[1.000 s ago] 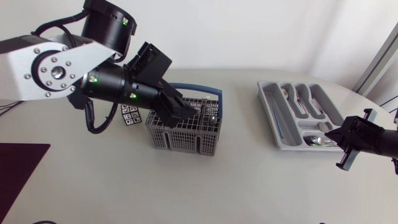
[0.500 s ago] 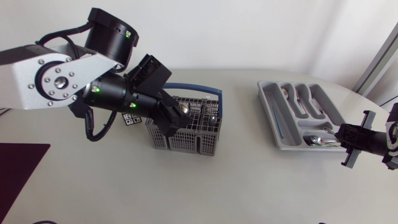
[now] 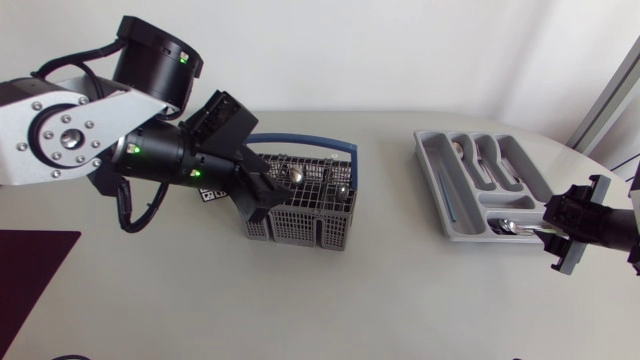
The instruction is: Transfer all utensils from the basket to the drawer tray.
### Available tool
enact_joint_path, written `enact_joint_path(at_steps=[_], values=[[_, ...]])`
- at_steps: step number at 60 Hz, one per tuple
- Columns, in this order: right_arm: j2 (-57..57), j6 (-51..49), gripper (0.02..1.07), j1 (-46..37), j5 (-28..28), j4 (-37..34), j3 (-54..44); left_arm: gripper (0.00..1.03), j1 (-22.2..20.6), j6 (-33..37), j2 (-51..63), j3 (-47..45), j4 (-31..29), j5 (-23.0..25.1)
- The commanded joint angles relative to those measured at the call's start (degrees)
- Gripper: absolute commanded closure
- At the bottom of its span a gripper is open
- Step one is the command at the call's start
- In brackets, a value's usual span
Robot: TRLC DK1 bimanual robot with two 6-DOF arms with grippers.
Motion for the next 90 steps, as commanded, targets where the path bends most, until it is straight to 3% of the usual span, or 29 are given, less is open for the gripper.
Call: enact_joint_path(at_steps=[1, 6, 16, 26, 38, 52, 59, 76, 90], values=[[-6.3, 8.8, 0.27, 3.4, -0.5, -8.6, 4.1, 0.20, 1.4, 1.5, -1.0, -2.3, -0.4, -0.1], [-11.4, 20.2, 0.27, 10.4, -1.4, -20.2, 7.9, 0.20, 2.3, 1.8, -1.4, -3.6, 0.0, -0.1], [-13.4, 41.8, 0.28, 26.2, -0.8, -30.8, 12.6, 0.20, 3.7, 2.1, -2.2, -6.2, 2.0, -0.1], [-9.8, 60.5, 0.28, 39.2, -1.0, -33.3, 16.7, 0.20, 5.1, 2.7, -2.1, -7.9, 3.9, -0.1], [-2.3, 75.3, 0.31, 48.4, -3.3, -33.3, 23.5, 0.20, 5.9, 3.6, -1.8, -8.7, 5.6, 0.1], [4.5, 82.6, 0.37, 54.4, -4.1, -30.0, 27.1, 0.20, 6.5, 4.5, -0.9, -10.8, 9.2, 1.5], [6.4, 83.6, 0.45, 53.9, -4.3, -28.3, 27.2, 0.20, 7.1, 5.0, 0.0, -11.3, 10.7, 1.9], [10.6, 86.1, 0.50, 54.6, -4.1, -24.8, 29.6, 0.20, 7.9, 4.8, 2.8, -10.6, 12.8, 3.3], [13.7, 86.9, 0.69, 55.2, -3.5, -22.1, 31.0, 0.20, 7.7, 4.9, 3.7, -10.4, 13.3, 3.3]])
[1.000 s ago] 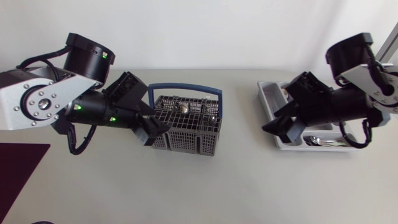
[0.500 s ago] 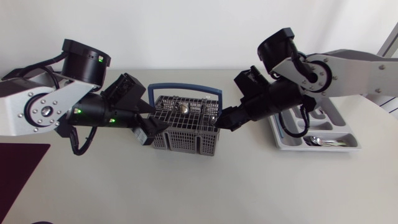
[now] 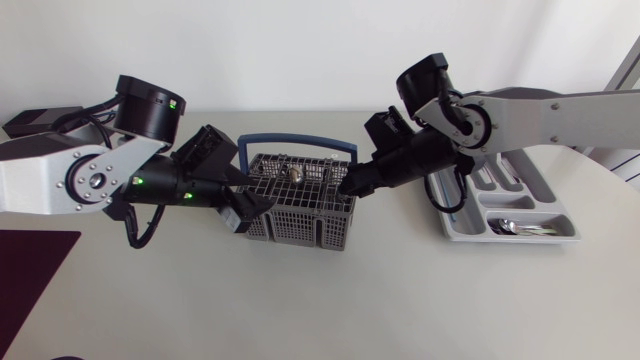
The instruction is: Transfer all utensils from the basket to the drawer tray.
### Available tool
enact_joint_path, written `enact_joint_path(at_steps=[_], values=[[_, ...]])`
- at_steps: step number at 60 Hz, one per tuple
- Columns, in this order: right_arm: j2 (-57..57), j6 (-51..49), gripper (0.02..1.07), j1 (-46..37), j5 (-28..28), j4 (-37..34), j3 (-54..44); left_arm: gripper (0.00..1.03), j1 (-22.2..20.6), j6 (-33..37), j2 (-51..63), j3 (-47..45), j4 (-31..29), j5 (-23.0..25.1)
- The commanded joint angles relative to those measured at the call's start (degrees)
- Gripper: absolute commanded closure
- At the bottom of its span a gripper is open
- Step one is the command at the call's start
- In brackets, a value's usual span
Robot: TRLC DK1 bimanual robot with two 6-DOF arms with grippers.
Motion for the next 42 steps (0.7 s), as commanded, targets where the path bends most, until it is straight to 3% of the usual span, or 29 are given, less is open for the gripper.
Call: enact_joint_path(at_steps=[1, 17, 42], values=[[2.0, 2.0, 0.71, 1.1, 0.6, 0.8, 1.5, 0.20, 0.0, 1.3, 1.2, -0.4, 0.5, 0.4], [3.2, 1.9, 1.01, 1.8, 1.1, 2.4, 1.7, 0.20, 0.1, 1.4, 2.2, -0.5, 1.1, 0.4], [0.6, 1.5, 1.01, 1.0, -1.9, 0.3, 2.5, 0.20, -1.0, 0.9, 2.3, -0.1, 1.0, 0.4]])
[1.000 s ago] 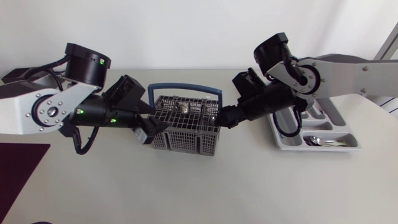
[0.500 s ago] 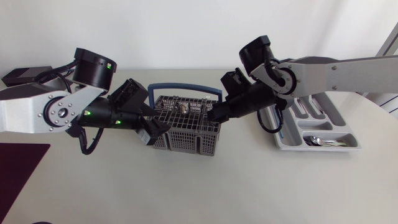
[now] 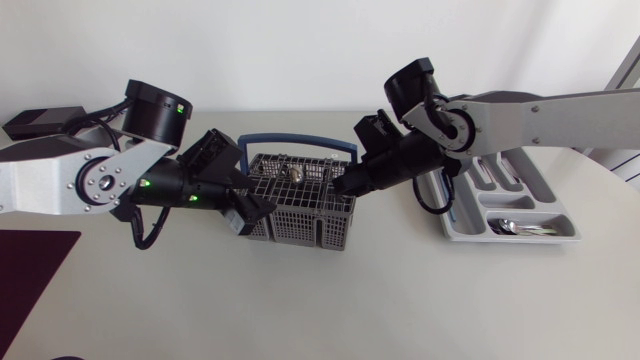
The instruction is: Transfer all utensils from the basket to the drawer tray.
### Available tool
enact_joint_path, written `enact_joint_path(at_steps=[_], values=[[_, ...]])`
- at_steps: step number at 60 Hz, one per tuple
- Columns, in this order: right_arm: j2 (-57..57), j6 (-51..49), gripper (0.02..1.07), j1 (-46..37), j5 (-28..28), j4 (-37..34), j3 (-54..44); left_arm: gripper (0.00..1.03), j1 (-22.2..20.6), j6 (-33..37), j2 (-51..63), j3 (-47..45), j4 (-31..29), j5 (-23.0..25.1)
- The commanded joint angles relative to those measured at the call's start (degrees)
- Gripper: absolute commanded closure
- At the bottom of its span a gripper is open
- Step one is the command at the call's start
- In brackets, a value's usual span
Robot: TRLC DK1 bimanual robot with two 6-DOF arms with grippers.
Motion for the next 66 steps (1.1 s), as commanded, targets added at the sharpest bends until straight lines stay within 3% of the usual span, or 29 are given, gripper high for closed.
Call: enact_joint_path(at_steps=[1, 31, 53, 66], values=[[-1.6, 0.6, 1.01, -0.4, -0.7, -1.2, 1.6, 0.20, -0.4, 1.0, 1.0, -0.1, 0.4, 0.3], [-10.6, 0.1, 1.01, -1.5, -4.6, -8.1, 5.1, 0.20, -1.6, 1.0, 1.1, -0.1, 0.0, 0.2], [-16.4, -0.1, 1.01, -7.9, -11.4, -26.0, 15.0, 0.20, -2.3, 0.6, 1.8, 0.8, -0.1, 0.0], [-22.3, -3.9, 1.01, -15.0, -7.4, -31.3, 9.9, 0.20, -2.4, 0.4, 2.0, 1.4, -0.2, -0.2]])
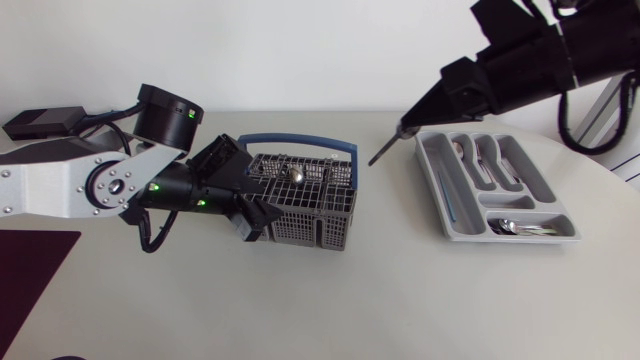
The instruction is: Transfer all utensils from the basket to the drawer tray.
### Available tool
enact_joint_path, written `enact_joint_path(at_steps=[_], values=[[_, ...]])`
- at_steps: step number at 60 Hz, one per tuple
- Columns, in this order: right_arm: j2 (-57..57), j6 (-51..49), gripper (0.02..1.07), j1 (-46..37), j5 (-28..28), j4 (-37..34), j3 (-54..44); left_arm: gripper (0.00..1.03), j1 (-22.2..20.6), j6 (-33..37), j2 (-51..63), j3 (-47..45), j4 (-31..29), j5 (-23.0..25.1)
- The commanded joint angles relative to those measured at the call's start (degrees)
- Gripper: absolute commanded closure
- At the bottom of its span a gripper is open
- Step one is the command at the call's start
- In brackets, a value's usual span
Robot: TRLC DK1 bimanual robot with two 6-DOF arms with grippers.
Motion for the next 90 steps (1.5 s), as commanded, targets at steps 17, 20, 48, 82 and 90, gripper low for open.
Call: enact_joint_path(at_steps=[17, 20, 48, 82, 90], values=[[-8.0, -13.5, 1.01, -18.7, 19.2, 1.6, -19.1, 0.20, -0.6, -0.1, 1.7, 1.9, 0.0, -0.2], [-8.0, -14.6, 1.01, -20.9, 22.7, 5.1, -22.0, 0.20, -0.9, -0.2, 1.8, 2.1, 0.0, -0.2], [7.3, -21.2, 1.01, -33.6, 38.8, 31.2, -31.5, 0.20, -2.3, -0.9, 1.4, 2.4, -0.7, -1.5], [16.4, -19.7, 0.28, -29.2, 43.3, 39.6, -32.1, 0.20, -1.8, -8.2, 5.7, 5.2, 6.3, -1.6], [12.8, -19.8, 0.17, -29.2, 42.3, 39.3, -33.3, 0.20, -0.2, -10.2, 6.7, 5.7, 8.8, -1.6]])
